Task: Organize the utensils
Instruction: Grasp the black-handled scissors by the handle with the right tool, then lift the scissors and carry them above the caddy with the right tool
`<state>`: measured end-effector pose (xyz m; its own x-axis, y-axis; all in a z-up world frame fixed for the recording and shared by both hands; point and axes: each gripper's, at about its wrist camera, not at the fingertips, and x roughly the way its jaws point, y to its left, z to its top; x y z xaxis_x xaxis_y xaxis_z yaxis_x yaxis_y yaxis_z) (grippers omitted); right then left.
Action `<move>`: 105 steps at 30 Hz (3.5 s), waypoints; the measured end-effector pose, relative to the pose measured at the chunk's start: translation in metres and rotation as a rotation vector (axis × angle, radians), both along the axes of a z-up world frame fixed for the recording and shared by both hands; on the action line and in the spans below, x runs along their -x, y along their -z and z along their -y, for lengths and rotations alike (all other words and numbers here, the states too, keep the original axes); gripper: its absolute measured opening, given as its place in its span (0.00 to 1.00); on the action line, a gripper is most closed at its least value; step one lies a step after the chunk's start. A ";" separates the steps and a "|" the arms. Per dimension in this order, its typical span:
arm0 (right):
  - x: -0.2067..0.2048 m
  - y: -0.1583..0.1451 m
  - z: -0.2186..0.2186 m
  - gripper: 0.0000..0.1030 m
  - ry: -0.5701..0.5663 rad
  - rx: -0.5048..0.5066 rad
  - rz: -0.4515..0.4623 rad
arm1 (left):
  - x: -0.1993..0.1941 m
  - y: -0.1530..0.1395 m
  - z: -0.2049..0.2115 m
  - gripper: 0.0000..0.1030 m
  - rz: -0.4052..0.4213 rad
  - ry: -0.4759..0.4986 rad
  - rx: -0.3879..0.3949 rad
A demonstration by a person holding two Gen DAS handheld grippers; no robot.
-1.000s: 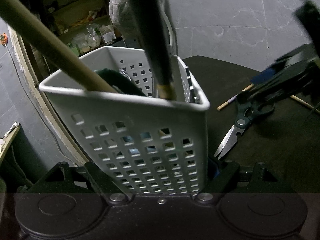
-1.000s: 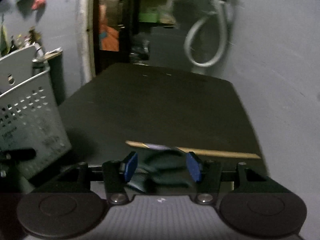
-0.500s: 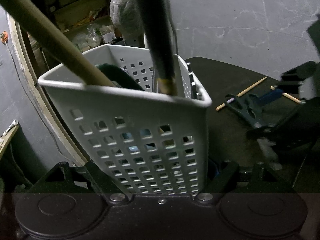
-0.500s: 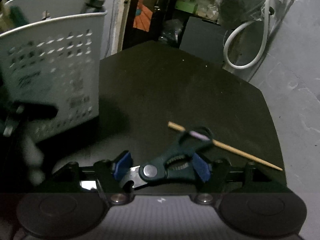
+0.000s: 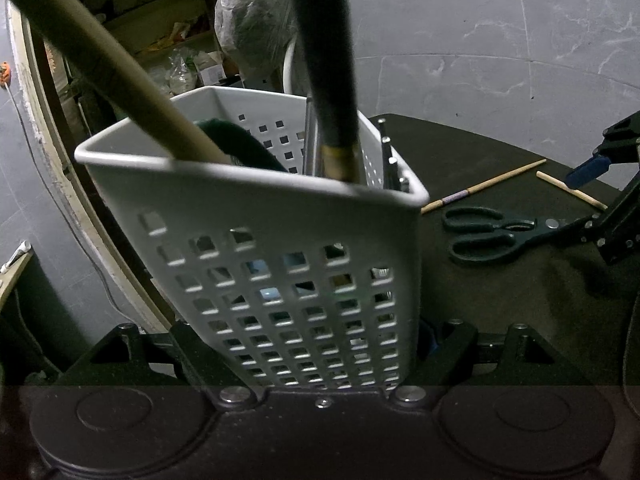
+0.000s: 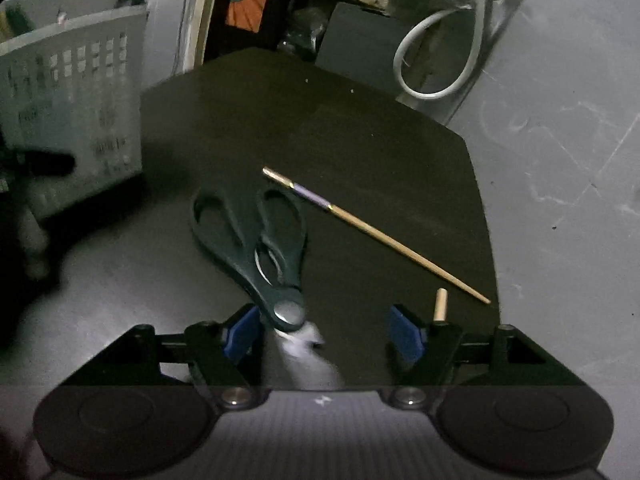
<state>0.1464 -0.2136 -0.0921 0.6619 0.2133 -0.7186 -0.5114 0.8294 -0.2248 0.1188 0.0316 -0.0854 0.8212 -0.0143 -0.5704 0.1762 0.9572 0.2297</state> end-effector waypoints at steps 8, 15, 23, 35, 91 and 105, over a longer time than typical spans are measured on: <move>-0.010 -0.004 -0.009 0.74 -0.080 -0.050 -0.049 | 0.000 0.000 -0.001 0.82 0.000 0.000 0.001; -0.014 -0.006 -0.041 0.54 -0.303 -0.039 -0.088 | -0.001 0.000 0.000 0.82 -0.001 -0.003 0.000; -0.032 0.001 -0.062 0.32 -0.420 -0.018 -0.156 | 0.000 0.001 0.004 0.82 -0.004 -0.016 0.001; -0.069 -0.009 -0.060 0.05 -0.456 -0.101 -0.266 | 0.000 0.003 0.006 0.82 -0.006 -0.031 0.005; -0.085 -0.029 0.065 0.07 0.004 -0.730 -0.361 | -0.007 0.004 0.005 0.84 -0.011 -0.032 0.003; -0.060 -0.042 0.038 0.07 -0.115 -0.594 -0.327 | -0.007 0.004 0.006 0.84 -0.011 -0.033 0.003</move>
<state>0.2062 -0.2516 -0.0501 0.3810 0.6887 -0.6169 -0.5676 0.7009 0.4320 0.1256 0.0258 -0.0898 0.8148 0.0115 -0.5797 0.1466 0.9632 0.2252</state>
